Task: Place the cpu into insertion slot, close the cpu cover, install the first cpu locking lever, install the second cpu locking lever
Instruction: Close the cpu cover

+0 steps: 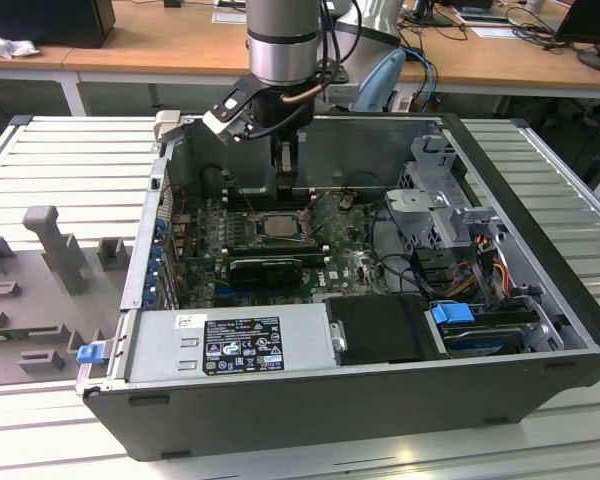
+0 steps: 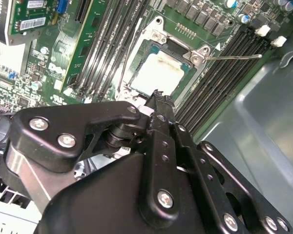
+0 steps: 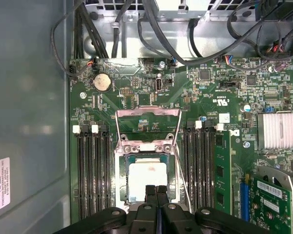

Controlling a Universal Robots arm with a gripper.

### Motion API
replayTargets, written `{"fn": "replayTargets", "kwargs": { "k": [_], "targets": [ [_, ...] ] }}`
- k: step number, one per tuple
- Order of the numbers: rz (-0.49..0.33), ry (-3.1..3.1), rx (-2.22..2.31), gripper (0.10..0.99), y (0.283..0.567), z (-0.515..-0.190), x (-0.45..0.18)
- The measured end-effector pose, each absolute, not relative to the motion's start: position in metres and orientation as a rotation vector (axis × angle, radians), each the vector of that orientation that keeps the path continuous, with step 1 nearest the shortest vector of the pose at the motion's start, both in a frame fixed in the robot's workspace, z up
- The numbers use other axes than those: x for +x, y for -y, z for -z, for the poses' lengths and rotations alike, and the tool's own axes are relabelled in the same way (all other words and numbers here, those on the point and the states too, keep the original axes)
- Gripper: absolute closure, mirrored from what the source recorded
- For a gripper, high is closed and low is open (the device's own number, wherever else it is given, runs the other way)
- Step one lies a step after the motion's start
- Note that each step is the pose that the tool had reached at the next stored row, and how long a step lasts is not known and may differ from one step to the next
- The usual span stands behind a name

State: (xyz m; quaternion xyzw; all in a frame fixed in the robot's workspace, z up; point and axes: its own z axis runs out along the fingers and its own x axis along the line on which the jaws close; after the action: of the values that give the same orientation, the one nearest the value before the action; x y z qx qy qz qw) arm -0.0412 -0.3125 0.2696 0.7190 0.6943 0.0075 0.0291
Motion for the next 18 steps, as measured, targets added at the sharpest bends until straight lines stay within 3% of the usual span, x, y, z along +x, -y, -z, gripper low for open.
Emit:
{"fn": "replayTargets", "kwargs": {
  "k": [18],
  "targets": [
    [-0.023,-2.138,2.222,0.98,0.313,-0.277,-0.021]
  ]
}}
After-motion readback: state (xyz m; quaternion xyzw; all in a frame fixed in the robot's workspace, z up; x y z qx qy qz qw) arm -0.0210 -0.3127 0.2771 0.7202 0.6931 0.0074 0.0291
